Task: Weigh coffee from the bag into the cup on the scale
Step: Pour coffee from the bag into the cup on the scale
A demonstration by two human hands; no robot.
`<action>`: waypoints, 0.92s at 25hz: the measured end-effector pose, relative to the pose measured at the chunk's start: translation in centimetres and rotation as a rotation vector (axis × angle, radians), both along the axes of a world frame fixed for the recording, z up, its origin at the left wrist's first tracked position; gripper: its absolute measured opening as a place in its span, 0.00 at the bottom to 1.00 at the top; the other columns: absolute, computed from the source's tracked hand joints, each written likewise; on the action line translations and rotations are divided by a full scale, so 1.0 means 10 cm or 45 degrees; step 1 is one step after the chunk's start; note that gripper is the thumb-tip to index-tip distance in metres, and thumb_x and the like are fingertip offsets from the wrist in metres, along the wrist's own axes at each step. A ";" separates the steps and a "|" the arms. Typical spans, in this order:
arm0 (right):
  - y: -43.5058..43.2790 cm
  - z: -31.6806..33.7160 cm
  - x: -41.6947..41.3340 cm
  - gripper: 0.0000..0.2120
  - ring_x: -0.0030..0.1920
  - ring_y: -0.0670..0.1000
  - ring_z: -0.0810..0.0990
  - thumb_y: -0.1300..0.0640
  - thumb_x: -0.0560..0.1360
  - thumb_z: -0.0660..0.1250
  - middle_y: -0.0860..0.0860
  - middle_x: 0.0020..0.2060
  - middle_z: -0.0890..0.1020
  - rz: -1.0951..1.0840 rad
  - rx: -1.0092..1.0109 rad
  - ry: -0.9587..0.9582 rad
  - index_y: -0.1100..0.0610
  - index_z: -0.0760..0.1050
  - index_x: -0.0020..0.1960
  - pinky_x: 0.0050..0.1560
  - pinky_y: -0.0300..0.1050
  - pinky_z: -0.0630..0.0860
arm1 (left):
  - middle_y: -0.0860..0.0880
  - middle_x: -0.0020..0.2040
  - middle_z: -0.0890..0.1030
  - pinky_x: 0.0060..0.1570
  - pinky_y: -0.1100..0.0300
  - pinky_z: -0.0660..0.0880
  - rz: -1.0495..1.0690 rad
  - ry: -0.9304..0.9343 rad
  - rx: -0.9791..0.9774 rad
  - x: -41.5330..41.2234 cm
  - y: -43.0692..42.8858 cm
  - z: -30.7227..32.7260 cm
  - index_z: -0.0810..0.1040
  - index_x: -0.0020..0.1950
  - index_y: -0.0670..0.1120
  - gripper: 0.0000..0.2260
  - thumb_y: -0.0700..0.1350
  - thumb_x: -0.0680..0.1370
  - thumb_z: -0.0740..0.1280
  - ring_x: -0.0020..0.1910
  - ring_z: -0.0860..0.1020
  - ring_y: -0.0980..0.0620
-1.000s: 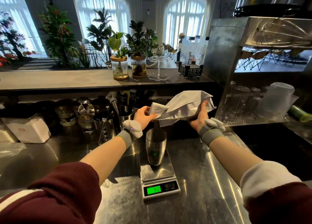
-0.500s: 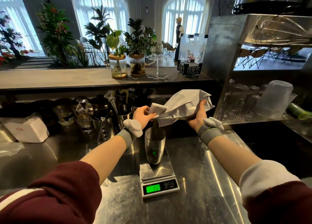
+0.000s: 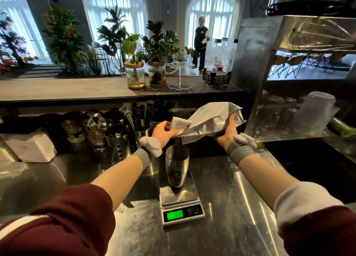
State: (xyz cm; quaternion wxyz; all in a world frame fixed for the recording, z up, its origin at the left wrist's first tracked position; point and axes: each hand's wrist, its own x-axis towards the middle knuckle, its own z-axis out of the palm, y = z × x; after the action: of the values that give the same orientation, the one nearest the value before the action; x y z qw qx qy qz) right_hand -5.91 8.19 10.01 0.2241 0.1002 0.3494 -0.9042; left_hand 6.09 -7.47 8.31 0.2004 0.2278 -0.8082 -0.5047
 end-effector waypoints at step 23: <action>-0.03 0.01 0.04 0.29 0.65 0.60 0.74 0.38 0.75 0.62 0.56 0.66 0.76 -0.001 -0.028 -0.022 0.53 0.70 0.69 0.58 0.61 0.72 | 0.37 0.53 0.80 0.56 0.49 0.74 0.000 0.040 -0.078 0.01 -0.06 -0.02 0.76 0.56 0.38 0.14 0.42 0.73 0.69 0.53 0.78 0.40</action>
State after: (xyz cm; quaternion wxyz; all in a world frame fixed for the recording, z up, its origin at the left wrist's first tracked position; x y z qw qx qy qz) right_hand -5.48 7.86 10.10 0.2277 0.1058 0.3373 -0.9073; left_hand 6.14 -8.04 8.08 0.2201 0.2134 -0.8201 -0.4832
